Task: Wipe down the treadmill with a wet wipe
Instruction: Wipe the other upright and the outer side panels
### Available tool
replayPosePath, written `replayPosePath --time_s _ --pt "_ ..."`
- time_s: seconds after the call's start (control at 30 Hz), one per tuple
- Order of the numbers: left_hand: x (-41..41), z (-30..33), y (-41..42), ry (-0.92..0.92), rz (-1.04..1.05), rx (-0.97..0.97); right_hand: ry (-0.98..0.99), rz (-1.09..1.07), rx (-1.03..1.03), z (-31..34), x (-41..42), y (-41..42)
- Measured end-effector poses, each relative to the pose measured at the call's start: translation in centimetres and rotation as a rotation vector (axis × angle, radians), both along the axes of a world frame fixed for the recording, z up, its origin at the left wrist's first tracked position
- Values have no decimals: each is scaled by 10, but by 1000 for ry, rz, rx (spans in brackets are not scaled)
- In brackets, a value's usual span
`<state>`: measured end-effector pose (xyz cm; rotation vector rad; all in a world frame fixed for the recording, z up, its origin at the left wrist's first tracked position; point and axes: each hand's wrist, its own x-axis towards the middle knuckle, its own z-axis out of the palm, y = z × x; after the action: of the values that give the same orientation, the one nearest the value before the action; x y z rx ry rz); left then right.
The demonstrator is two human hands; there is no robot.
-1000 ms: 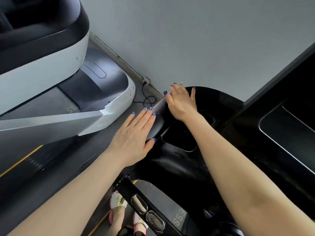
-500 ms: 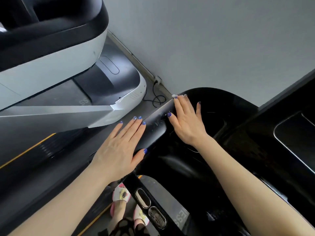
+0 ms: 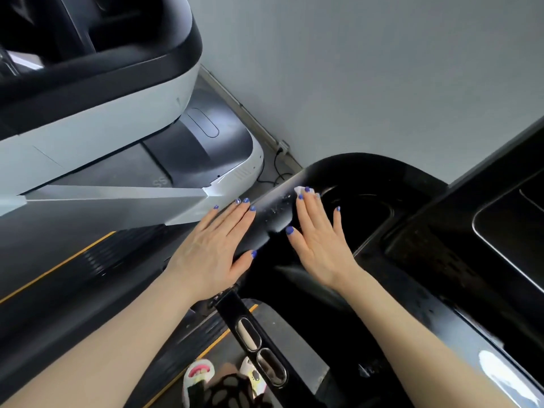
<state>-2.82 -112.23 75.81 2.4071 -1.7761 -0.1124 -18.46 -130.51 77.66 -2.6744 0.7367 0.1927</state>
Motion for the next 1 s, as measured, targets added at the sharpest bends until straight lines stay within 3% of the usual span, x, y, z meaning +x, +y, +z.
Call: replayPosePath --time_s 0.33,0.5,0.7,1.0 --pt "3 -1 0 26 -2 1 9 -63 -122 1 55 -46" --pt "2 1 -2 45 10 -5 20 -147 -58 1 84 -56" --pt "0 8 9 85 2 -47 41 -93 -41 14 63 -8" --pt "-2 -2 69 -10 62 16 -137 -149 -144 -4 16 62"
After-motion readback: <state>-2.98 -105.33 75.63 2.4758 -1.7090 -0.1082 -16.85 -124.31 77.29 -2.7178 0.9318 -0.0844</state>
